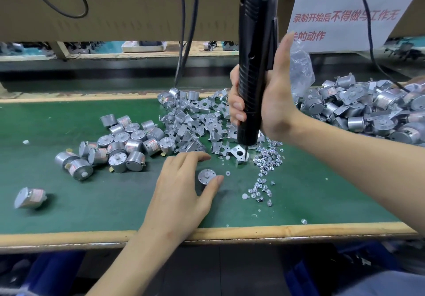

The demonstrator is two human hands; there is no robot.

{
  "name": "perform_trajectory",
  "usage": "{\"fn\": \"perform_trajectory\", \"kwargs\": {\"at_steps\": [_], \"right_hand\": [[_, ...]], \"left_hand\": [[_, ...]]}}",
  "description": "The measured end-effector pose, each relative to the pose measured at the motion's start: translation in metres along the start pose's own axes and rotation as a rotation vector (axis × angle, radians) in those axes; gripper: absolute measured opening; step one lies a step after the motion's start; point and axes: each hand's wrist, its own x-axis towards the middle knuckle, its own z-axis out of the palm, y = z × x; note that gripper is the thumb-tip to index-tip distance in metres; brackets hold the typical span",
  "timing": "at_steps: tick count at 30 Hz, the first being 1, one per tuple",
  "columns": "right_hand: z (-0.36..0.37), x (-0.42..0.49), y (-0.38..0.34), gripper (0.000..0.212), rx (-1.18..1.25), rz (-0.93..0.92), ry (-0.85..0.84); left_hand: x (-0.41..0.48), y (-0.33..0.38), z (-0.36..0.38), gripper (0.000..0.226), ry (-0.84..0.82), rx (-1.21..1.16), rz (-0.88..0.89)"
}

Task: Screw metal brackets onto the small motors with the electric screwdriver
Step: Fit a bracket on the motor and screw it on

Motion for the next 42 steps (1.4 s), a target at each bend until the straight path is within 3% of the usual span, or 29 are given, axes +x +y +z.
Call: {"fn": "perform_trajectory", "kwargs": {"at_steps": [7,14,19,24,29,32,34,42], "right_hand": [[-0.013,0.008,-0.011,0.082,-0.043,-0.038,0.055],[-0.018,0.007,-0.007,0.08,-0.057,-0.024,0.091],[-0.016,0.008,-0.012,0.081,-0.056,-0.032,0.096],[-0.006,0.008,-0.011,0.08,-0.038,-0.026,0.071],[0.01,0.006,-0.007,0.082,-0.006,0.008,0.012],[0.021,0.004,-0.004,0.083,-0.004,0.005,-0.021],[0.028,0.003,-0.004,0.083,0.012,0.0,-0.041],[0.046,0.005,-0.005,0.081,0.04,-0.033,-0.071]], "left_hand": [[0.035,0.03,0.015,0.035,-0.004,0.135,0.129],[0.068,0.044,0.043,0.038,-0.149,0.366,0.062],[0.07,0.042,0.026,0.023,-0.094,0.107,0.044],[0.054,0.011,-0.022,0.029,0.068,-0.196,-0.059],[0.017,-0.032,-0.038,0.034,-0.028,-0.368,-0.168],[0.004,-0.041,-0.032,0.029,0.01,-0.502,-0.222],[0.002,-0.039,-0.028,0.02,0.038,-0.533,-0.231],[0.002,-0.024,-0.017,0.025,0.02,-0.446,-0.081]]}}
